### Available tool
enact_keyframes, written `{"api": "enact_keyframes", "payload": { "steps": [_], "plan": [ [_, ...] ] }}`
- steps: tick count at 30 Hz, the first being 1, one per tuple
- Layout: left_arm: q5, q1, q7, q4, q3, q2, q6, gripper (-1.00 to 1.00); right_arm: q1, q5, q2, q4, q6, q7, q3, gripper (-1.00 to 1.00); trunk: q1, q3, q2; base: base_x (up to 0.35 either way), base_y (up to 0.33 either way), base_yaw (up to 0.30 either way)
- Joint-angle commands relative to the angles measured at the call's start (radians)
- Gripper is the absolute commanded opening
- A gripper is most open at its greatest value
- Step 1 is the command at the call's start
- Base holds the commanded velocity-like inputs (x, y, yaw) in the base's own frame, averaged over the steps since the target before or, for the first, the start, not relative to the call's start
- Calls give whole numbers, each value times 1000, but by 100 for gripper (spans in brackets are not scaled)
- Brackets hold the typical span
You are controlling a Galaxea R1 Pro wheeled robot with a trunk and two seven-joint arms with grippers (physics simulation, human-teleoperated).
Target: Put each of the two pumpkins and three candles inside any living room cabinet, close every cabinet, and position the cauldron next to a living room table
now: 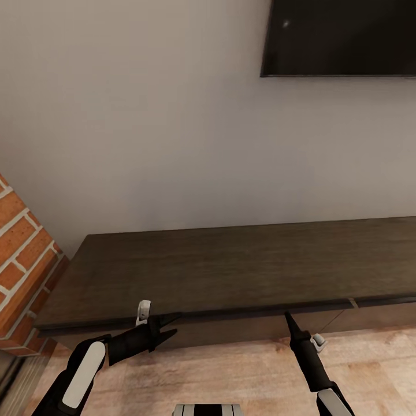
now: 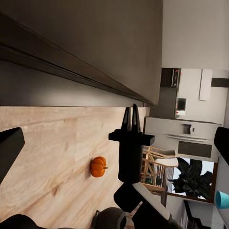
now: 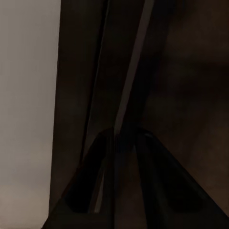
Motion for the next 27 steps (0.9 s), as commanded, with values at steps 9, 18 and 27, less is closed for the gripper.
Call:
{"api": "enact_keyframes", "payload": {
  "steps": [9,18,27],
  "plan": [
    [-3,-1,-4,0,1,0,4,100,-1,-10,0,-3,5,10,4,-100,0,-1,0,-1,0,0],
    [-3,-1,-4,0,1,-1,4,100,-1,-10,0,-3,5,10,4,-100,0,-1,0,-232,0,0],
    [-3,-1,-4,0,1,-1,4,100,-1,-10,0,-3,5,9,4,-100,0,-1,0,-325,0,0]
  ]
}}
